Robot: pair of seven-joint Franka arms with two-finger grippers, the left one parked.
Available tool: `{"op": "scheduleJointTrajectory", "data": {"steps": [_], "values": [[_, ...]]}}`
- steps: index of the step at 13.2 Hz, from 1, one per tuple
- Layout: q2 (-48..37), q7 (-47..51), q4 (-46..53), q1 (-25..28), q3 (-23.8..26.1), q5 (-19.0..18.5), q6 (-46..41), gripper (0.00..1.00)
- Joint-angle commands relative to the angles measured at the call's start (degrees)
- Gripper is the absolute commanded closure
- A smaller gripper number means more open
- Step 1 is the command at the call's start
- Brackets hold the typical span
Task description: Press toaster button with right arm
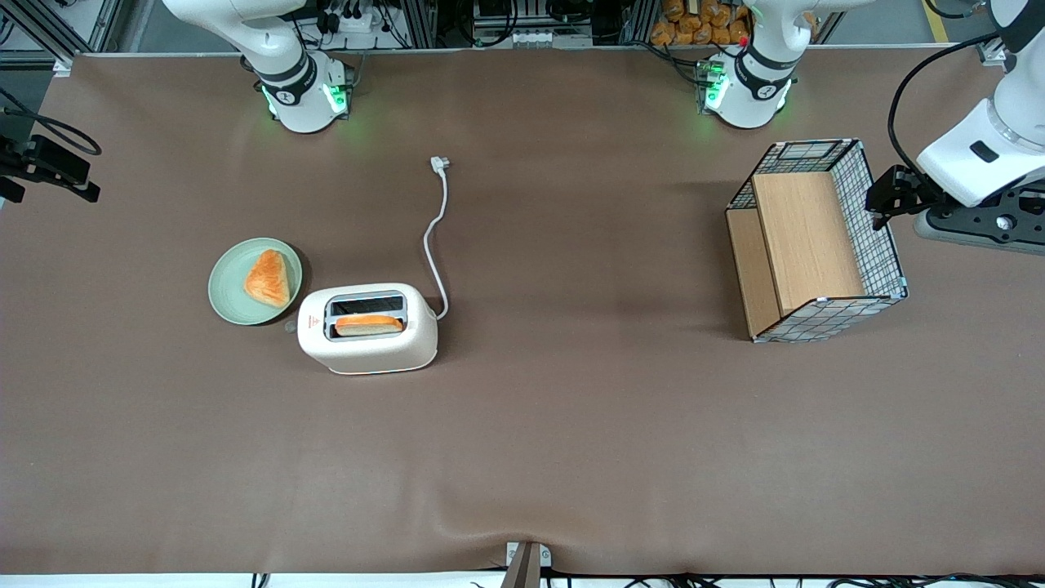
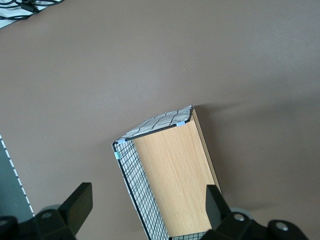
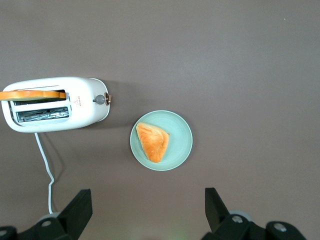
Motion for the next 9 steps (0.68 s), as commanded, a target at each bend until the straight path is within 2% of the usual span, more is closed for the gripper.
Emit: {"op": "scheduleJointTrajectory", "data": {"steps": [1, 6, 9], "values": [[-0.58, 1.21, -0.10, 0.87, -0.30, -0.45, -0.38, 0.00], [0.82, 1.12, 0.25, 1.05, -0.22, -0.37, -0.03, 0.00], [3.89, 1.12, -0.27, 1.75, -0.22, 3.67, 1.45, 0.00]]}}
